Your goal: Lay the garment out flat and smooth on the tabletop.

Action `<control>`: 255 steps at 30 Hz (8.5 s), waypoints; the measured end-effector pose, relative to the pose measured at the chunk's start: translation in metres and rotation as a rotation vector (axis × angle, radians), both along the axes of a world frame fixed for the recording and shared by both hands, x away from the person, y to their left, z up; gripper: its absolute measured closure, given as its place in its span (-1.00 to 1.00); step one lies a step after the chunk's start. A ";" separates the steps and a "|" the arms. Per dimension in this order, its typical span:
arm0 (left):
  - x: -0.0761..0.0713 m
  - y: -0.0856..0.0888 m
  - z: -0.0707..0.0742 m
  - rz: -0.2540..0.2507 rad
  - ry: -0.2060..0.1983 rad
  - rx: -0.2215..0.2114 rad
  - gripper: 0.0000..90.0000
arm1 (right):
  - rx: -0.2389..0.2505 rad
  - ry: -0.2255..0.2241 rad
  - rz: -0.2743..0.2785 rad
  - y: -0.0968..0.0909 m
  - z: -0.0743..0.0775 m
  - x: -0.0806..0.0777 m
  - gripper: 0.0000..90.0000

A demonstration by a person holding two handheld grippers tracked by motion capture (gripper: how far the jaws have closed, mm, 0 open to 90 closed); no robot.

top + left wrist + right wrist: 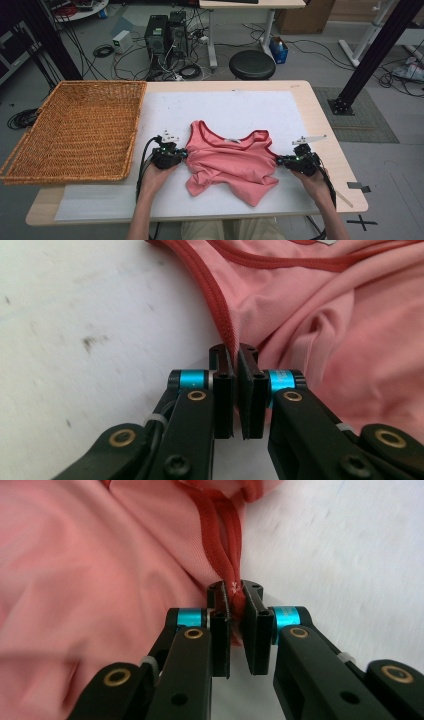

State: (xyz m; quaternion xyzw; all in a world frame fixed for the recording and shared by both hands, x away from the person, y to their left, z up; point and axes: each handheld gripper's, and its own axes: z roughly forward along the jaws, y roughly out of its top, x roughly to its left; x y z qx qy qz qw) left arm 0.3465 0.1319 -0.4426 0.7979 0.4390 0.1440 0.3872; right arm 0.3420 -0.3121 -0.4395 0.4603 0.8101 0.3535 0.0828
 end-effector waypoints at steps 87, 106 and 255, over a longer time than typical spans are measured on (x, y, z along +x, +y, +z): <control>0.110 -0.015 0.018 0.148 -0.047 -0.036 0.27 | -0.124 -0.008 -0.100 0.031 0.030 0.165 0.27; 0.124 -0.034 0.005 0.063 -0.070 0.020 0.87 | -0.120 0.063 -0.014 0.041 0.012 0.168 0.35; 0.065 0.003 0.013 0.164 -0.028 0.052 0.23 | -0.044 -0.088 -0.213 0.020 0.038 0.142 0.19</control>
